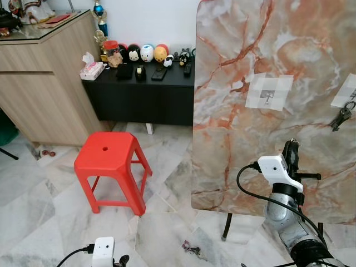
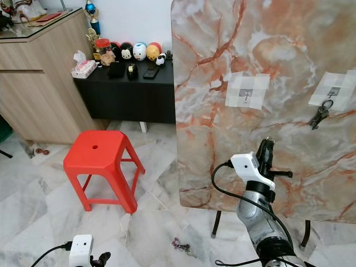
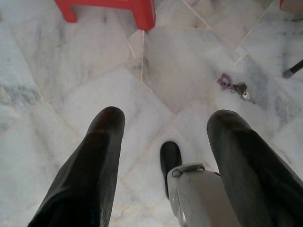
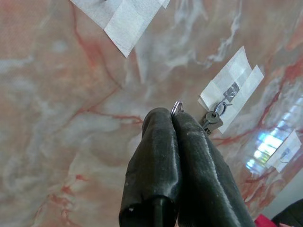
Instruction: Hang keys on a hook
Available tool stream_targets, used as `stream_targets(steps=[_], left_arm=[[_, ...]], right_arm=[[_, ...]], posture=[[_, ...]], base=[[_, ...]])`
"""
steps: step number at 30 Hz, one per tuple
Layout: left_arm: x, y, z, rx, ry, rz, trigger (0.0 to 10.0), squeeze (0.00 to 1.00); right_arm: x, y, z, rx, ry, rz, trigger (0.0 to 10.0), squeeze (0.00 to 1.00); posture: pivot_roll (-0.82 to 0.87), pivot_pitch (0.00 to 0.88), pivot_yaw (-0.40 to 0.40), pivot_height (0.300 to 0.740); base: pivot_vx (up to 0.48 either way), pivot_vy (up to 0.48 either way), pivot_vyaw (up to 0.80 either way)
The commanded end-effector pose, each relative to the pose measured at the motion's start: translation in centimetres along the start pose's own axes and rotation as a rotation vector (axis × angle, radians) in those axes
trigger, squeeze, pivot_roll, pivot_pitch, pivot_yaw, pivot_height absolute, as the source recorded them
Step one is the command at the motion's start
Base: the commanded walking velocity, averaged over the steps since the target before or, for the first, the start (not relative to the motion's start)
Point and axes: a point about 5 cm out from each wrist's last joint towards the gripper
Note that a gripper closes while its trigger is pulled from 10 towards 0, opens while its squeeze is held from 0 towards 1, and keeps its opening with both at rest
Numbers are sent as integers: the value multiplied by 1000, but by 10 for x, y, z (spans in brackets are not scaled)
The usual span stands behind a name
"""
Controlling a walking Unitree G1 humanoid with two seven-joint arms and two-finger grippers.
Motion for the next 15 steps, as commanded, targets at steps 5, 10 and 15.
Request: stream_targets(steps=[5,10,15], left_arm=[[-3,-1,-3,-8,-7,7,10000,0],[-4,-1,-2,-5,-5,8,10000,0],[-3,-1,-2,-2,-7,-1,10000,0]], right_arm=[[-2,1,0,-9,12,10,10000,0],[-4,0,0,-9,10,19,10000,0],[-6,0,0,-12,16,28,10000,0]], posture=[[-5,0,30,740],[-2,0,29,740],[-2,0,29,740]], base=[[0,0,0],[0,0,0],[0,0,0]])
Point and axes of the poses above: a point about 5 cm out from each wrist's last joint towards the gripper, its own y axis pointing out of the wrist towards the gripper, its own z axis along the axis of the wrist's last joint, x = y × z, and after that the axes turned 13 degrees about y, right-handed
